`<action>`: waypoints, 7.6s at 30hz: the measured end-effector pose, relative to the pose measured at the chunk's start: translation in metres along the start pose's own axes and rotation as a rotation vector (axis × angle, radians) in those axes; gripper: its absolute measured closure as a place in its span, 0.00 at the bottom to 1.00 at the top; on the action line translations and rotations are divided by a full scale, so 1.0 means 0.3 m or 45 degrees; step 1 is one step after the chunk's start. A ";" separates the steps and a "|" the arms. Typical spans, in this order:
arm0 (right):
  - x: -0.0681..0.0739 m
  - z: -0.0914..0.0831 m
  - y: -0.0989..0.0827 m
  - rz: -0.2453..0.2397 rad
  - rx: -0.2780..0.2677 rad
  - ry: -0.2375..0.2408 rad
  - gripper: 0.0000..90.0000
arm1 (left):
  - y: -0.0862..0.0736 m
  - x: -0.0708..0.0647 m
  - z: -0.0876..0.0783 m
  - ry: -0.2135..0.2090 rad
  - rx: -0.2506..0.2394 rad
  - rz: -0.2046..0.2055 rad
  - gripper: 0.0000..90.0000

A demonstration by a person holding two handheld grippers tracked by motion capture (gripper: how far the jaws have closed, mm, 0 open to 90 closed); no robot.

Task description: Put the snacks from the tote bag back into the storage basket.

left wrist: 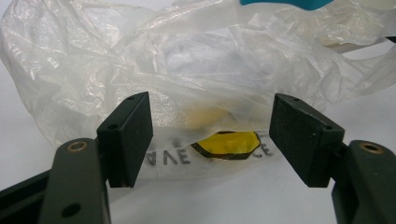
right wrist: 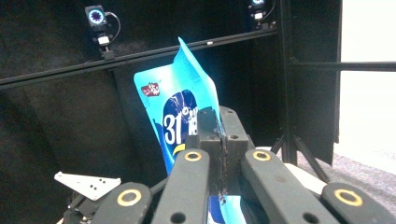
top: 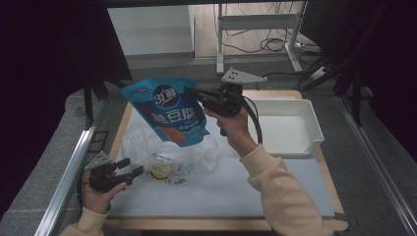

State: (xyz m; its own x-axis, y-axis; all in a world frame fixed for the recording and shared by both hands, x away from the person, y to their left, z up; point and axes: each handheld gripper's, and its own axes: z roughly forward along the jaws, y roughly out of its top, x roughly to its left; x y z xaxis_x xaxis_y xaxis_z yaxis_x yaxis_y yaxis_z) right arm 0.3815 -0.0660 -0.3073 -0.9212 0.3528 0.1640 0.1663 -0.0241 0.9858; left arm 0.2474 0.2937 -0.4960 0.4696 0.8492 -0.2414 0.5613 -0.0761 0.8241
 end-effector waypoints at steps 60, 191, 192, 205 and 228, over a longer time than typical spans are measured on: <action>-0.267 -0.414 0.076 -0.016 -0.096 -0.365 0.99 | 0.000 -0.001 0.007 0.019 0.003 -0.007 0.34; -0.603 -0.659 -0.176 0.134 0.141 -0.859 0.42 | 0.036 -0.001 0.000 0.027 -0.028 -0.012 0.34; -0.602 -0.662 -0.180 0.147 0.142 -0.852 0.41 | 0.038 -0.003 -0.002 0.030 -0.030 -0.012 0.34; -0.480 -0.745 -0.224 0.169 0.190 -0.866 0.36 | 0.032 -0.007 -0.008 0.006 -0.035 0.010 0.34; -0.129 -0.636 -0.551 0.138 0.407 -0.488 0.34 | 0.024 -0.026 -0.011 -0.001 -0.024 0.023 0.34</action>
State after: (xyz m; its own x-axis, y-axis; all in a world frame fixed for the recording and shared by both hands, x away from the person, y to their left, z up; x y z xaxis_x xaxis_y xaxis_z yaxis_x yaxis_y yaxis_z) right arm 0.3224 -0.2541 -0.4697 -0.7076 0.6832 0.1804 0.4079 0.1865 0.8938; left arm 0.2456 0.2883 -0.4864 0.4803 0.8472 -0.2269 0.5396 -0.0815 0.8380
